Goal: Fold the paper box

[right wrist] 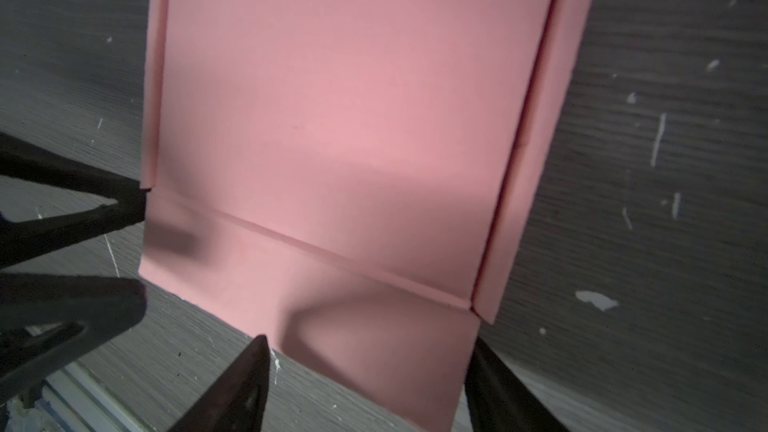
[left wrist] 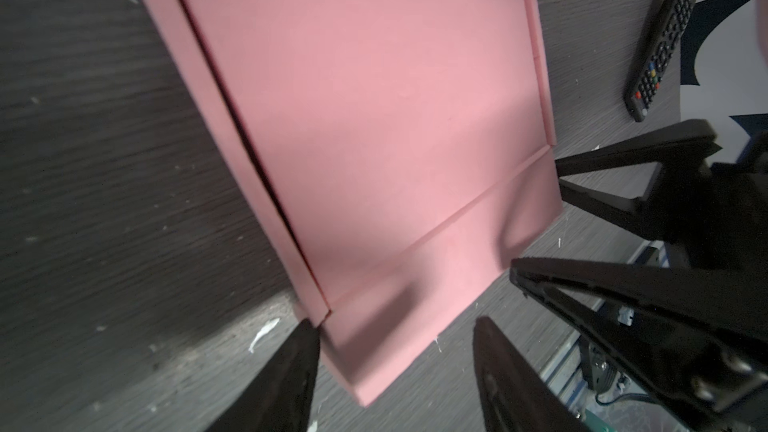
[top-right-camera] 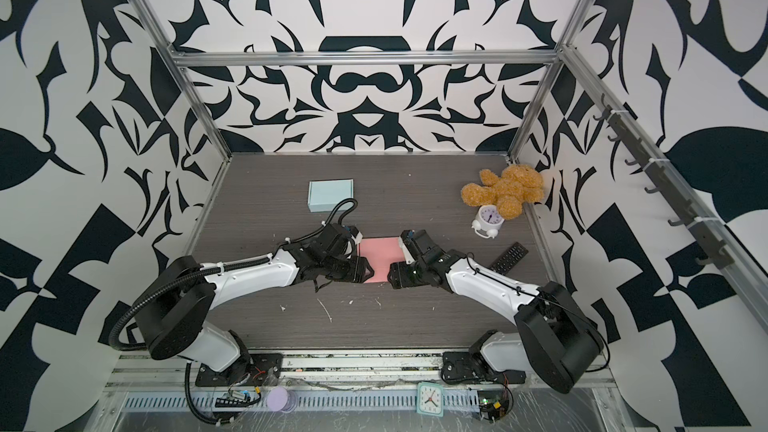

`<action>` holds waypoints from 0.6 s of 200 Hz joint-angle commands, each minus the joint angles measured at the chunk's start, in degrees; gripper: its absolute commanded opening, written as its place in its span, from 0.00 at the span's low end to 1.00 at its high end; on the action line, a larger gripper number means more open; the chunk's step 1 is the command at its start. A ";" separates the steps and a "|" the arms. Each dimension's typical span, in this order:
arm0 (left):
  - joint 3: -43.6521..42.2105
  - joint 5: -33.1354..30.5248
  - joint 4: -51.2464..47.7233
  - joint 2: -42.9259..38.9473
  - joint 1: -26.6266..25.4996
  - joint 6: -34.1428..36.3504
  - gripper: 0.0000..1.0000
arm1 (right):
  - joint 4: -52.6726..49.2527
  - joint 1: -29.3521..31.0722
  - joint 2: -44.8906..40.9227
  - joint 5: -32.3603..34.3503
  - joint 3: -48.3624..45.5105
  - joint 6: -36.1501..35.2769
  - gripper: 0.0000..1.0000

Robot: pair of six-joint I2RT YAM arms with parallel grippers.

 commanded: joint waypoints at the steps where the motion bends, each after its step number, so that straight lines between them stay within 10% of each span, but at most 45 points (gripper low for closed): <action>1: -0.63 0.82 1.19 0.18 -0.40 -0.84 0.62 | 1.44 0.81 -0.83 -0.44 0.36 0.93 0.74; 120: -3.77 -0.57 1.31 -1.35 -1.28 -2.43 0.62 | -0.84 2.30 -1.23 3.63 0.52 0.00 0.74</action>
